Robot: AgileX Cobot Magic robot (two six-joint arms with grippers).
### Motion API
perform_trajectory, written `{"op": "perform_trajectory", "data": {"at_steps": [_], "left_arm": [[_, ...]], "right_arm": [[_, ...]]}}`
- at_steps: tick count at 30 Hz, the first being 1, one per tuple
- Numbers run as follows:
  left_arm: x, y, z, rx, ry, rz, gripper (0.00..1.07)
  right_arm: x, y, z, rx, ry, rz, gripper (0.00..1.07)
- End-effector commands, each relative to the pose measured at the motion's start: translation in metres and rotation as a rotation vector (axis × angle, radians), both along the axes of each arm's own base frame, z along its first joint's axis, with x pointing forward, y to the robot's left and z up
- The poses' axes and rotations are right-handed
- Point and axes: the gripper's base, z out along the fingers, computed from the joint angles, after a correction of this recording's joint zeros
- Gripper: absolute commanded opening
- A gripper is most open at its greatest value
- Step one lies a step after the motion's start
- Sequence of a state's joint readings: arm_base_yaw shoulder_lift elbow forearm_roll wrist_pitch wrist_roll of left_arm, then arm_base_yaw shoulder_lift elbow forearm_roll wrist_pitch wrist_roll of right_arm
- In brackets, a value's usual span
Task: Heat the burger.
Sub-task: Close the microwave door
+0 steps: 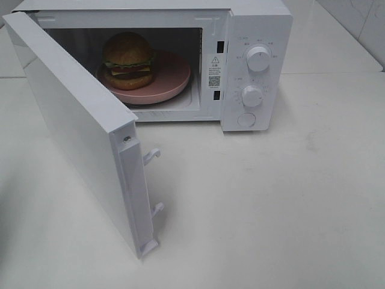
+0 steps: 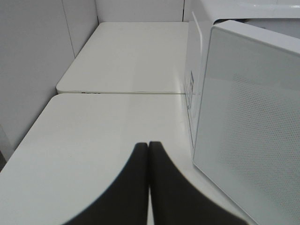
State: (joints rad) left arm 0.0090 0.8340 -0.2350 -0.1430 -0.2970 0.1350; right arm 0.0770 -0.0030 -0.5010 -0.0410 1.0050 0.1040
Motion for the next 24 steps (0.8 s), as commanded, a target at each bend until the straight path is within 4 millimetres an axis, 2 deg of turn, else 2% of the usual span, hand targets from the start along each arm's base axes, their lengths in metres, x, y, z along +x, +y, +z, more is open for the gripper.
{"op": "perform_trajectory", "data": {"at_steps": [1, 8, 14, 18, 19, 22, 24], "left_arm": [[0.01, -0.006, -0.001, 0.006, -0.076, -0.061, 0.0], [0.028, -0.024, -0.018, -0.04, -0.053, -0.266, 0.0], [0.035, -0.029, -0.023, -0.071, -0.074, -0.315, 0.0], [0.044, -0.048, -0.031, -0.07, -0.046, -0.413, 0.0], [0.048, -0.059, -0.032, -0.046, -0.037, -0.463, 0.0], [0.05, -0.063, -0.033, -0.041, -0.032, -0.474, 0.0], [0.057, -0.077, -0.039, -0.047, -0.011, -0.489, 0.0]], "right_arm": [[-0.004, 0.0, 0.0, -0.004, -0.035, -0.002, 0.76], [-0.004, 0.0, 0.0, -0.004, -0.035, -0.002, 0.76], [-0.004, 0.0, 0.0, -0.004, -0.035, -0.002, 0.76], [-0.004, 0.0, 0.0, -0.004, -0.035, -0.002, 0.76], [-0.004, 0.0, 0.0, -0.004, -0.035, -0.002, 0.76], [-0.004, 0.0, 0.0, -0.004, -0.035, -0.002, 0.76], [-0.004, 0.0, 0.0, -0.004, -0.035, -0.002, 0.76]]}}
